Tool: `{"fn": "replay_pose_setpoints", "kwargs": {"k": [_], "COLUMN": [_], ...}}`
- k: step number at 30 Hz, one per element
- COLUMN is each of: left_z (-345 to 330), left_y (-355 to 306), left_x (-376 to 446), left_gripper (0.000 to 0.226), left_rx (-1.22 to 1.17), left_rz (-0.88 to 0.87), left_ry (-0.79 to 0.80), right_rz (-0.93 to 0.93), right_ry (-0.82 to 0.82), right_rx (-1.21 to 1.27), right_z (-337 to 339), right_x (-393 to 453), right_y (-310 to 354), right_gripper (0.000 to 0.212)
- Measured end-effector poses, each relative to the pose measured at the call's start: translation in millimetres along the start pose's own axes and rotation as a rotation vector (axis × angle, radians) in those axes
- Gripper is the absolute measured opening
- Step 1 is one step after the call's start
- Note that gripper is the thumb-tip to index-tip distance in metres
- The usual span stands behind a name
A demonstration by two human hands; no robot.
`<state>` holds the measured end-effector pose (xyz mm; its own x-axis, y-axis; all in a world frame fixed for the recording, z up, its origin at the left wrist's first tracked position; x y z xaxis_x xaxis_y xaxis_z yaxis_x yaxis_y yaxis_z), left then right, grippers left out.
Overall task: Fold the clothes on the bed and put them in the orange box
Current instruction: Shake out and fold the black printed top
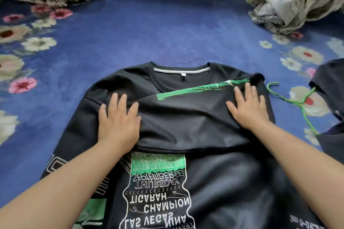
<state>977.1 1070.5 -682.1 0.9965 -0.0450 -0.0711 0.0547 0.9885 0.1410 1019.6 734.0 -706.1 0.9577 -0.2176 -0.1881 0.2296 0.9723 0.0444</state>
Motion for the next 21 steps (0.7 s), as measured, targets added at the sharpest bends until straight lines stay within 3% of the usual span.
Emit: {"fn": "replay_pose_setpoints", "kwargs": {"k": [3, 9, 13, 15, 17, 19, 21], "left_z": [-37.3, -54.4, -49.3, -32.8, -21.7, -23.6, -34.2], "left_y": [27.2, 34.7, 42.8, 58.1, 78.6, 102.2, 120.3], "left_x": [-1.1, -2.4, -13.2, -31.1, -58.6, -88.8, -118.3], "left_gripper": [0.052, 0.059, 0.063, 0.063, 0.065, 0.071, 0.080], "left_rx": [0.038, 0.095, -0.081, -0.225, -0.307, -0.376, -0.420], "left_rz": [0.106, -0.012, -0.012, 0.143, 0.388, 0.663, 0.865], "left_ry": [0.231, 0.318, 0.319, 0.152, 0.005, 0.037, 0.223], "right_rz": [-0.071, -0.099, -0.168, -0.150, 0.095, 0.322, 0.375], "right_ry": [0.005, -0.006, 0.017, -0.034, -0.132, -0.170, 0.019], "right_rx": [0.027, 0.119, 0.155, 0.214, 0.211, 0.160, 0.067], "right_z": [-15.0, -30.3, -29.4, -20.9, -13.0, -12.0, -31.6], "right_x": [-4.4, -15.6, -33.4, -53.4, -80.6, -112.7, -139.1], "right_y": [-24.1, -66.7, -71.2, -51.8, -12.6, 28.9, 54.7], "right_gripper": [0.063, 0.057, 0.056, 0.058, 0.066, 0.063, 0.065]}}
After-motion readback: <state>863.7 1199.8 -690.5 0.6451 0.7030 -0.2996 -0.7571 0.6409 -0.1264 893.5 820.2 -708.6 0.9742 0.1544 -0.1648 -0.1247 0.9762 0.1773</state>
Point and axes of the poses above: each hand's wrist, its own x-axis towards the middle knuckle, its own z-axis out of the back of the hand, y = z × x, the point moved 8 cm from there along x, towards the middle knuckle, and after that the axes turned 8 degrees about x, right-handed, at the moved point
